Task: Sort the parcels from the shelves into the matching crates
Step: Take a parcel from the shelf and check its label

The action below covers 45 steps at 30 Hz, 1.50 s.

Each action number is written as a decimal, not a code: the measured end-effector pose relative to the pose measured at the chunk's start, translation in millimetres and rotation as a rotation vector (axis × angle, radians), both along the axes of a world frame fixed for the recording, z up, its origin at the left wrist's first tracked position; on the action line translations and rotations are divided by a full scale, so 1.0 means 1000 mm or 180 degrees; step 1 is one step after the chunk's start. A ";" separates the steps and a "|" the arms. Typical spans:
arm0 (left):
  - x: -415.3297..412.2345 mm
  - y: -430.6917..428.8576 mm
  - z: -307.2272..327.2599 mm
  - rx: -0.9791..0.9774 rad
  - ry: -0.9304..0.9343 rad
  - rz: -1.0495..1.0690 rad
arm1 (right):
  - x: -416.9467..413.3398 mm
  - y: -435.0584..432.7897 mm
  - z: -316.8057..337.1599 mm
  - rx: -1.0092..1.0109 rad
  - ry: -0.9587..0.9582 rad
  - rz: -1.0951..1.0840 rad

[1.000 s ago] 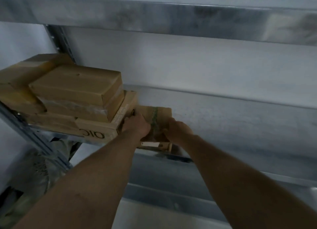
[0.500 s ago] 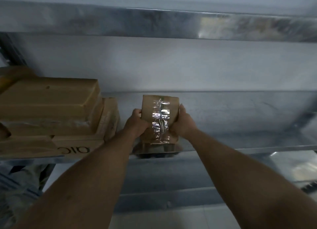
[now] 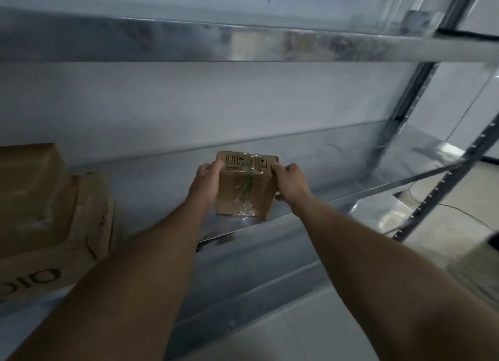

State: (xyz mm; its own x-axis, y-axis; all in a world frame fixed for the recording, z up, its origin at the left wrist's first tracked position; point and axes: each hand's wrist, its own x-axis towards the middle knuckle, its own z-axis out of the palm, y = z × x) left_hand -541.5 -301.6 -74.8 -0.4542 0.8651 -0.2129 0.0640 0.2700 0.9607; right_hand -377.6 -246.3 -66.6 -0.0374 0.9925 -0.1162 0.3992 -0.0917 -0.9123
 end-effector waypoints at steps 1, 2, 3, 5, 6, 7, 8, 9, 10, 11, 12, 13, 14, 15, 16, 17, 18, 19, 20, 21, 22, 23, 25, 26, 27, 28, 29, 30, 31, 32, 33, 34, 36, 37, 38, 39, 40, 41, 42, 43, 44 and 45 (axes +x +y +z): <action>0.010 0.003 0.005 0.0060 0.0105 -0.0144 | 0.010 0.003 -0.001 0.0009 0.0032 -0.0003; 0.019 0.006 0.009 0.0123 0.0177 -0.0240 | 0.021 0.005 0.000 0.0027 0.0069 0.0012; 0.028 0.012 0.012 0.0181 0.0272 -0.0312 | 0.031 0.007 0.001 0.0084 0.0080 0.0056; 0.047 0.022 0.017 0.0219 0.0434 -0.0522 | 0.054 0.012 0.006 0.0209 -0.0009 0.0178; 0.056 0.026 0.018 0.0204 0.0476 -0.0610 | 0.065 0.015 0.008 0.0229 -0.0046 0.0215; 0.067 0.030 0.019 0.0207 0.0473 -0.0691 | 0.076 0.017 0.010 0.0213 -0.0057 0.0213; 0.078 0.035 0.018 0.0180 0.0446 -0.0718 | 0.088 0.020 0.012 0.0194 -0.0044 0.0185; 0.088 0.039 0.018 0.0166 0.0388 -0.0706 | 0.099 0.022 0.014 0.0167 -0.0025 0.0133; 0.100 0.042 0.019 0.0143 0.0319 -0.0677 | 0.111 0.025 0.014 0.0131 0.0005 0.0071; 0.114 0.047 0.018 0.0133 0.0266 -0.0659 | 0.125 0.026 0.015 0.0097 0.0063 0.0007; 0.127 0.052 0.017 0.0090 0.0260 -0.0663 | 0.140 0.027 0.015 0.0078 0.0122 -0.0041; 0.142 0.058 0.017 0.0096 0.0289 -0.0666 | 0.157 0.028 0.014 0.0056 0.0171 -0.0102; 0.159 0.063 0.018 0.0118 0.0306 -0.0680 | 0.175 0.030 0.013 0.0054 0.0207 -0.0177; 0.175 0.070 0.018 0.0143 0.0285 -0.0728 | 0.193 0.032 0.012 0.0069 0.0229 -0.0230; 0.191 0.076 0.018 0.0161 0.0245 -0.0819 | 0.211 0.033 0.012 0.0085 0.0274 -0.0258; 0.208 0.082 0.017 0.0174 0.0243 -0.0947 | 0.228 0.036 0.011 0.0111 0.0340 -0.0282; 0.226 0.086 0.017 0.0180 0.0330 -0.1086 | 0.245 0.039 0.011 0.0161 0.0409 -0.0290; 0.244 0.088 0.017 0.0212 0.0434 -0.1181 | 0.261 0.042 0.011 0.0241 0.0447 -0.0277; 0.261 0.091 0.017 0.0257 0.0494 -0.1231 | 0.278 0.044 0.012 0.0330 0.0422 -0.0251; 0.279 0.094 0.016 0.0304 0.0480 -0.1251 | 0.294 0.045 0.014 0.0410 0.0371 -0.0224; 0.296 0.098 0.015 0.0338 0.0417 -0.1287 | 0.311 0.045 0.015 0.0493 0.0259 -0.0178; 0.314 0.102 0.015 0.0369 0.0350 -0.1357 | 0.329 0.045 0.015 0.0569 0.0105 -0.0132; 0.350 0.110 0.015 0.0388 0.0384 -0.1597 | 0.366 0.046 0.012 0.0579 -0.0221 -0.0042; 0.368 0.114 0.016 0.0418 0.0485 -0.1767 | 0.384 0.046 0.009 0.0507 -0.0375 -0.0052; 0.385 0.118 0.015 0.0475 0.0601 -0.1950 | 0.401 0.046 0.006 0.0472 -0.0477 -0.0063; 0.402 0.121 0.015 0.0545 0.0714 -0.2136 | 0.418 0.045 0.004 0.0456 -0.0519 -0.0072; 0.419 0.124 0.014 0.0592 0.0810 -0.2293 | 0.435 0.045 0.002 0.0479 -0.0546 -0.0108; 0.435 0.126 0.014 0.0630 0.0909 -0.2417 | 0.452 0.044 0.001 0.0502 -0.0603 -0.0149; 0.451 0.129 0.013 0.0664 0.1024 -0.2526 | 0.468 0.043 -0.001 0.0527 -0.0677 -0.0194; 0.466 0.130 0.012 0.0714 0.1147 -0.2647 | 0.483 0.041 -0.002 0.0545 -0.0730 -0.0246; 0.482 0.132 0.012 0.0777 0.1254 -0.2779 | 0.499 0.040 -0.003 0.0574 -0.0744 -0.0318; 0.497 0.133 0.012 0.0874 0.1336 -0.2891 | 0.514 0.039 -0.004 0.0573 -0.0767 -0.0402; 0.529 0.141 0.011 0.1063 0.1481 -0.3019 | 0.545 0.038 -0.006 0.0559 -0.0826 -0.0556; 0.544 0.148 0.008 0.1090 0.1590 -0.3053 | 0.560 0.038 -0.007 0.0577 -0.0891 -0.0612; 0.559 0.154 0.006 0.1094 0.1693 -0.3096 | 0.575 0.039 -0.009 0.0583 -0.0969 -0.0672; 0.574 0.160 0.003 0.1074 0.1736 -0.3155 | 0.591 0.040 -0.010 0.0579 -0.1041 -0.0735; 0.589 0.166 0.000 0.1018 0.1718 -0.3235 | 0.605 0.040 -0.012 0.0554 -0.1086 -0.0806; 0.605 0.172 -0.004 0.0954 0.1642 -0.3311 | 0.619 0.040 -0.014 0.0529 -0.1158 -0.0874; 0.620 0.176 -0.007 0.0916 0.1558 -0.3382 | 0.632 0.040 -0.016 0.0495 -0.1240 -0.0949; 0.635 0.182 -0.010 0.0932 0.1484 -0.3433 | 0.646 0.040 -0.017 0.0451 -0.1318 -0.1028; 0.651 0.188 -0.014 0.0982 0.1444 -0.3468 | 0.659 0.042 -0.019 0.0412 -0.1389 -0.1113; 0.667 0.196 -0.017 0.1037 0.1416 -0.3495 | 0.673 0.044 -0.020 0.0399 -0.1444 -0.1188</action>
